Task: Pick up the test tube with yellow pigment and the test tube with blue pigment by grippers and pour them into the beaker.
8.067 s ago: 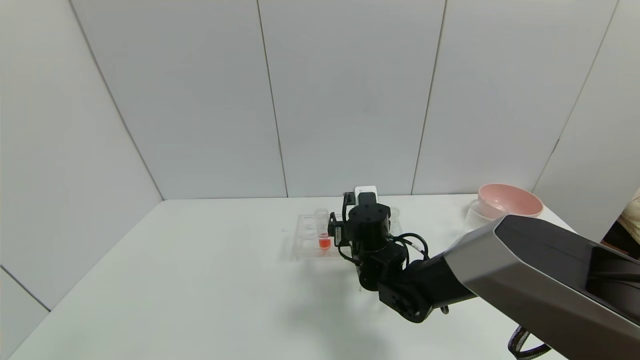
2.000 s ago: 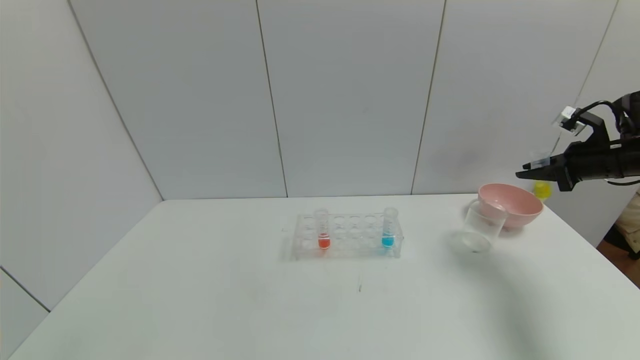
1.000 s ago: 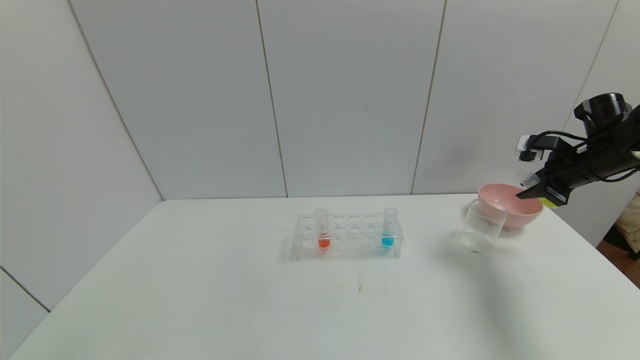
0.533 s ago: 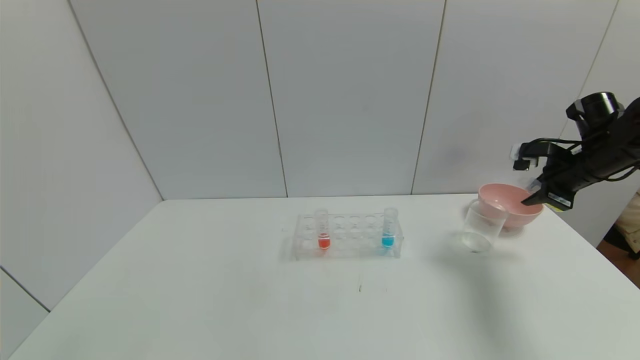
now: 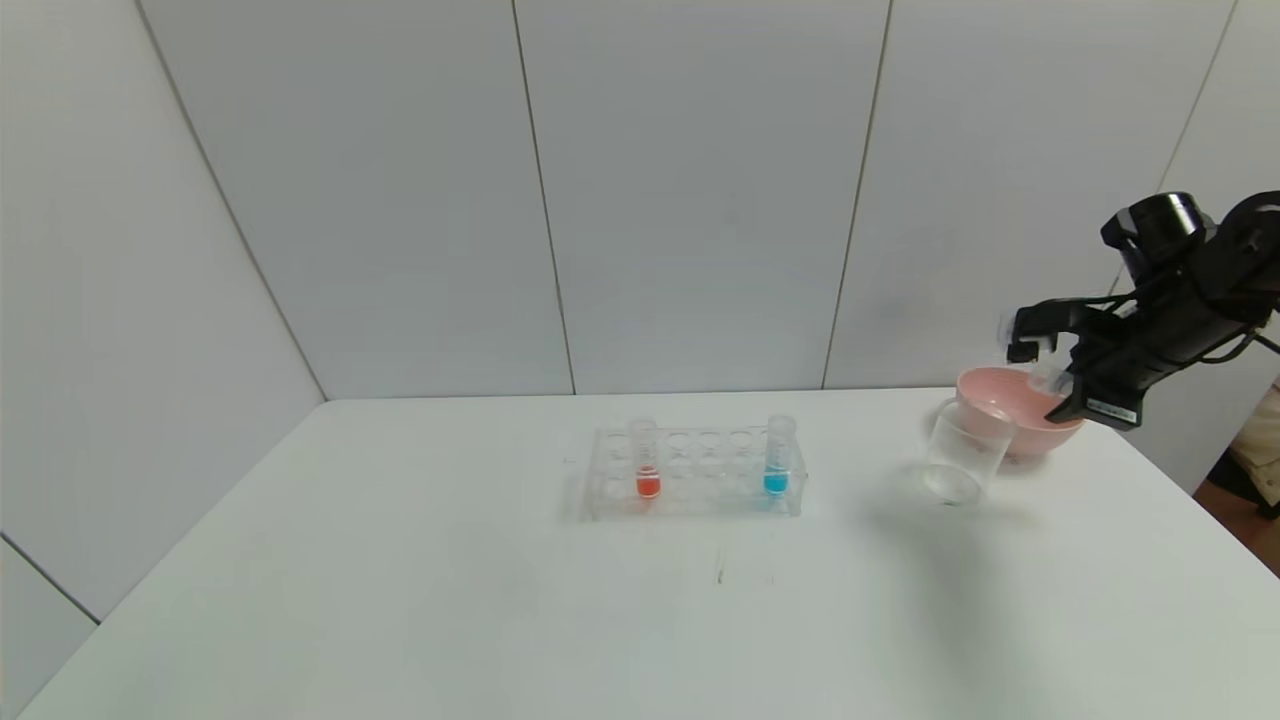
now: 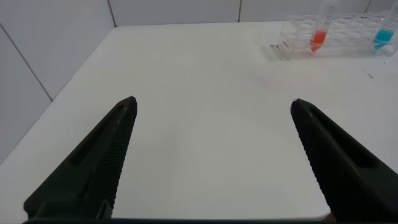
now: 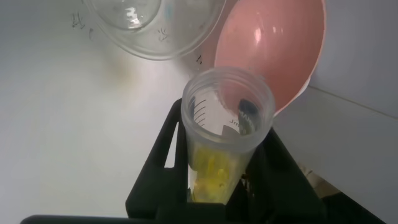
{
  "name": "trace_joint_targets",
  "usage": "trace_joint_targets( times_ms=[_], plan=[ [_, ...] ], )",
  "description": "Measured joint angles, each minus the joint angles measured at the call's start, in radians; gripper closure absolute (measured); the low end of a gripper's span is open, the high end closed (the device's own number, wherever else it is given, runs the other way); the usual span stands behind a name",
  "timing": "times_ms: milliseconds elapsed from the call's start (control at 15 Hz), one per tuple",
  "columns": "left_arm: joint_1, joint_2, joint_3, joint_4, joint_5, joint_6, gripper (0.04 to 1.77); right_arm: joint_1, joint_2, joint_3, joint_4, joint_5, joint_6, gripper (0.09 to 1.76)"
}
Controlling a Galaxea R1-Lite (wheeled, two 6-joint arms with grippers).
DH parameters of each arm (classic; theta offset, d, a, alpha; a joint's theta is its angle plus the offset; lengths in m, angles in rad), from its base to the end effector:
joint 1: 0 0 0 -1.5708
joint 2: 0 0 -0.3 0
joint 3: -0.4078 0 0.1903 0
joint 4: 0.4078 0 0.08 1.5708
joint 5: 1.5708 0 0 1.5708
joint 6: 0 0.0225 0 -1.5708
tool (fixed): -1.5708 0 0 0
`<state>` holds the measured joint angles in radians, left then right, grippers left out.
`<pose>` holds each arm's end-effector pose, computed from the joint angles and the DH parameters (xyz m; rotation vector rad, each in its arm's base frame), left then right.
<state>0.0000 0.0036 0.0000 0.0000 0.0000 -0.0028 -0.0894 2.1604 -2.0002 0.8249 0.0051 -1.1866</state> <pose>-0.0225 0.0000 0.0756 -0.0028 0.0036 0.0000 0.4063 -0.0363 0.2106 -1.0381 0.9038 0.5113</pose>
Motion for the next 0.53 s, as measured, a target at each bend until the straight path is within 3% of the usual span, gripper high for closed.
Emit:
trace_joint_targets(
  times_ms=[533],
  plan=[
    [0.0,0.0,0.0,0.0,0.0,0.0,0.05,0.06,0.017,0.0,0.025,-0.144,-0.023,1.26]
  ],
)
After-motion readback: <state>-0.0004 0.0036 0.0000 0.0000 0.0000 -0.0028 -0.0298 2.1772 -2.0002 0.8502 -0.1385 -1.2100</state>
